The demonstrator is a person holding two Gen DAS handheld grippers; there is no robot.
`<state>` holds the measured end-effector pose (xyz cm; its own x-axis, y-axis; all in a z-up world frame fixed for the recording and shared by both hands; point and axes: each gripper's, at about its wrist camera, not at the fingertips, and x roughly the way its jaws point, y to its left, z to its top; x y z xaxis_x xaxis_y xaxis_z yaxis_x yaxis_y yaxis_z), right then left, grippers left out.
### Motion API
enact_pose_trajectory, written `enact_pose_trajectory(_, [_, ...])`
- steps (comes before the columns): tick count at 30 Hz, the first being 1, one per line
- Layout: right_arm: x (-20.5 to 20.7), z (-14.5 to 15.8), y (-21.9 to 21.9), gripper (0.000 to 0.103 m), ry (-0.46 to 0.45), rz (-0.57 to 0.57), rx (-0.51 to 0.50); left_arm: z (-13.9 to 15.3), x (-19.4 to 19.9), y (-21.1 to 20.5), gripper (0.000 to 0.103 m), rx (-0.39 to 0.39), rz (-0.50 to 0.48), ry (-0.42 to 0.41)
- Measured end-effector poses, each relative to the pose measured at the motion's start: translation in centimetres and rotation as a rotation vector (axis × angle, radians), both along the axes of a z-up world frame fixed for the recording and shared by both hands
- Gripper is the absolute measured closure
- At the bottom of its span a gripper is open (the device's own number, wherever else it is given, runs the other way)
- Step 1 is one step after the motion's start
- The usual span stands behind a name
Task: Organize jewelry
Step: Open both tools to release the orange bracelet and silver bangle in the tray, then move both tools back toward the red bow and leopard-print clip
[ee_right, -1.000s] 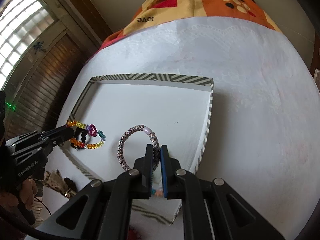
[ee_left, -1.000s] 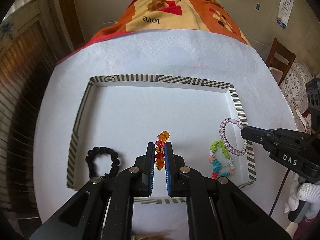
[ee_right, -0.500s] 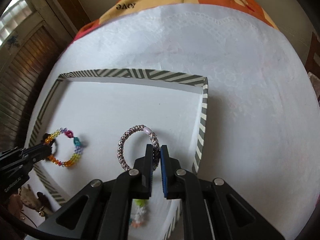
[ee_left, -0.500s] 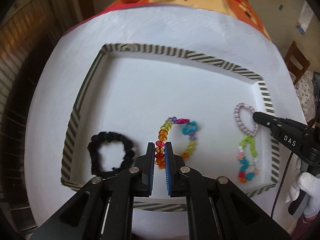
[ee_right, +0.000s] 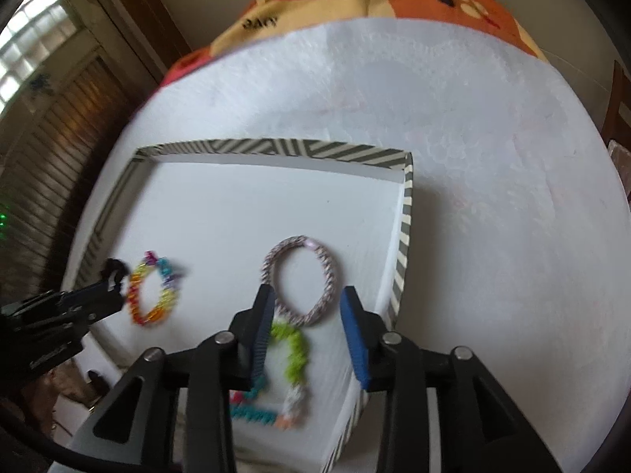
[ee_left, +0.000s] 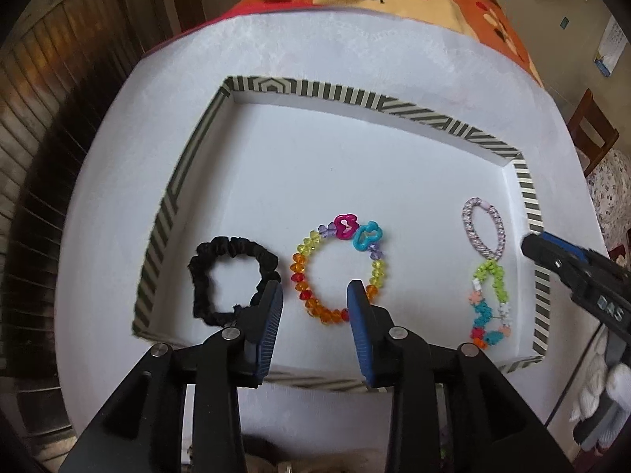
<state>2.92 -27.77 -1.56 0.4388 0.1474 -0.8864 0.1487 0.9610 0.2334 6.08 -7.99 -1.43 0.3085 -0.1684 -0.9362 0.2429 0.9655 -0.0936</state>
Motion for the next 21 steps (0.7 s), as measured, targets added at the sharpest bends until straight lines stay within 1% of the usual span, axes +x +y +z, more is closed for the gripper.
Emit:
enact_pose_trajectory(5, [-3.1,2.6,-0.2,0.058,-0.047,-0.014,0.057,2.0,-1.8,-0.1,0.079,-0.002,0.007,-0.04])
enact_pose_trajectory(8, [-4.9,4.1,0.1,0.056,-0.063,-0.023,0.072,3.3,-3.2,-0.2,0.079,-0.015,0.007,-0.068])
enact_pose_trajectory(14, [-9.0,6.4,1.0,0.055,-0.113,-0.033,0.08,5.5,-6.6,0.1,0.079,-0.038,0.016,-0.122])
enact_pose_trajectory(21, [-14.3,8.4,2.9,0.053,-0.147,-0.025,0.052,7.0,-10.7,0.4,0.079,-0.047,0.022,-0.15])
